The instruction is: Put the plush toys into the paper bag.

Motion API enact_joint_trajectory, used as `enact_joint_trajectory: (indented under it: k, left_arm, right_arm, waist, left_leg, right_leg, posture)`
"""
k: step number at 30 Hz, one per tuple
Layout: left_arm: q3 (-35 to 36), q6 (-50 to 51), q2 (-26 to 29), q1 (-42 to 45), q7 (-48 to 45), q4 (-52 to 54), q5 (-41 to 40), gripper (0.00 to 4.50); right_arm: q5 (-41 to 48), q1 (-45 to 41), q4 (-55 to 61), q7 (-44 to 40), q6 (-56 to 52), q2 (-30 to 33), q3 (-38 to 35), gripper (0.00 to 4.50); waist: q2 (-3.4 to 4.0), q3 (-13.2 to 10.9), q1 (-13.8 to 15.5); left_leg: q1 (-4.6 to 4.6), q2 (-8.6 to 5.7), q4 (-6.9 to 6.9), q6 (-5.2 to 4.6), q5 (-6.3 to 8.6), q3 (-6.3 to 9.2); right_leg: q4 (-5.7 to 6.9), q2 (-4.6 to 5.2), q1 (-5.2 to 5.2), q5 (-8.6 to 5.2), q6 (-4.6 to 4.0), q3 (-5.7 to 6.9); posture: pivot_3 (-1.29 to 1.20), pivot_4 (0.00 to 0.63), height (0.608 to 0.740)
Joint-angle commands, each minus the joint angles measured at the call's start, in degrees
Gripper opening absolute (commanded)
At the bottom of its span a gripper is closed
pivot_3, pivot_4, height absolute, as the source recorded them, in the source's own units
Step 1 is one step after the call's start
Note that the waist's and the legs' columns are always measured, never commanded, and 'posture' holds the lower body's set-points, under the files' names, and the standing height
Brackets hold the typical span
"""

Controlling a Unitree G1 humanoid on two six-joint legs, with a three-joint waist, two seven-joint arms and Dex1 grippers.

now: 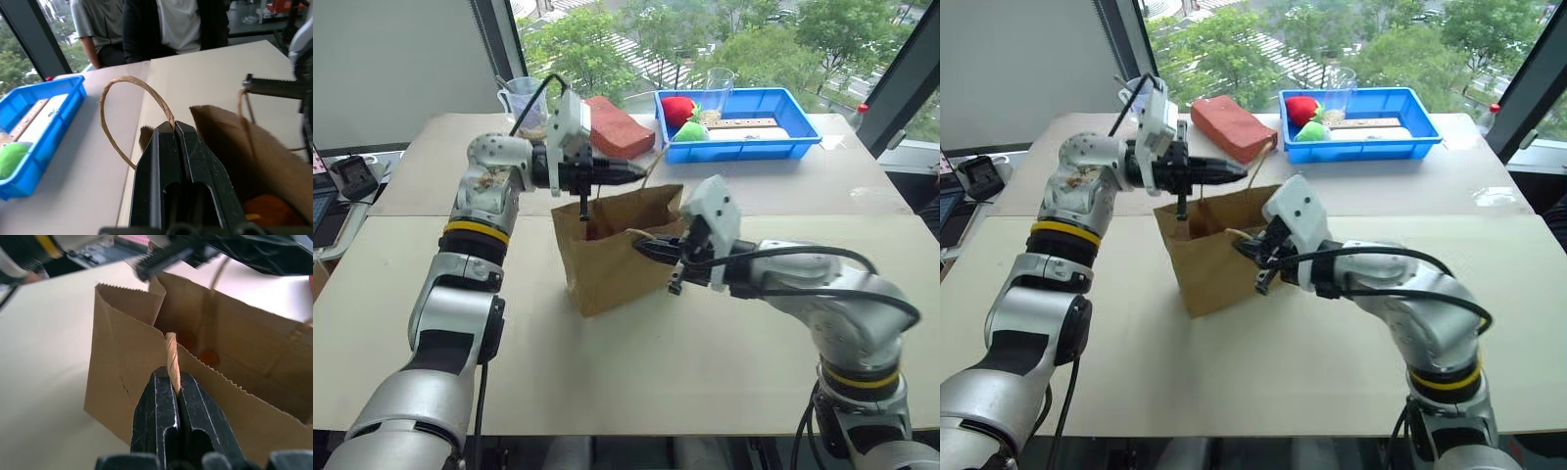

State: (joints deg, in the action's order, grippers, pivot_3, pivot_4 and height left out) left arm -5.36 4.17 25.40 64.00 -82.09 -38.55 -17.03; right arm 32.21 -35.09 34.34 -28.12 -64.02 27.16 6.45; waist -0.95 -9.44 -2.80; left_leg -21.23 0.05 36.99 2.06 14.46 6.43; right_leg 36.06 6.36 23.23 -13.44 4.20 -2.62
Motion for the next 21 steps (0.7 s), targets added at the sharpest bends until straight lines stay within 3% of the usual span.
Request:
enact_joint_trajectory:
  k: [1, 7, 10, 17, 21]
  left_arm:
    - [0.3, 5.1, 1.7, -2.6, -0.8, 9.5, -1.7, 0.00]
    - [2.5, 17.8, 5.0, -9.7, 2.4, 26.1, -6.5, 0.00]
    - [7.0, 24.1, 5.8, -11.4, 9.4, 32.5, -10.0, 0.92]
    - [15.9, 34.2, 11.2, -18.7, 20.6, 45.4, -15.2, 4.42]
    - [20.6, 37.8, 15.4, -29.6, 23.5, 52.7, -17.6, 4.47]
  right_arm:
    - [-2.4, -1.2, -2.1, -0.1, 4.8, -0.1, 0.9, 0.03]
    - [-2.7, -1.3, -3.4, -3.1, 6.8, 2.3, 1.5, 0.03]
    - [-2.8, -1.4, -4.1, -4.7, 7.8, 3.4, 1.8, 0.00]
    - [-3.0, -1.0, -4.5, -7.4, 9.4, 4.4, 2.1, 0.00]
    - [-3.5, -1.0, -5.3, -8.1, 10.4, 4.6, 2.4, 0.00]
  waist:
    - [0.00, 0.0, 0.0]
    - [0.00, 0.0, 0.0]
    - [0.00, 0.0, 0.0]
    - [0.01, 0.0, -0.1]
    - [0.01, 0.0, -0.4]
  left_leg:
    - [0.00, 0.00, 0.00, 0.00, 0.00, 0.00]
    - [-0.01, 0.00, 0.00, 0.00, 0.00, 0.03]
    - [0.02, 0.01, 0.00, 0.00, 0.00, 0.03]
    - [0.13, 0.02, 0.00, 0.00, 0.00, 0.03]
    - [0.14, 0.04, -0.04, 0.00, 0.00, 0.03]
  right_leg:
    - [0.00, 0.00, 0.00, 0.00, 0.00, 0.00]
    - [0.01, 0.00, 0.00, 0.00, 0.00, 0.00]
    - [0.02, 0.00, 0.00, 0.00, 0.00, 0.00]
    - [-0.04, 0.00, -0.01, -0.01, 0.01, 0.00]
    - [-0.02, -0.01, 0.01, 0.00, 0.00, 0.00]
  posture:
    - [0.00, 0.150, 0.740]
    - [0.00, 0.150, 0.740]
    - [0.00, 0.150, 0.740]
    - [0.00, 0.150, 0.740]
    - [0.00, 0.150, 0.740]
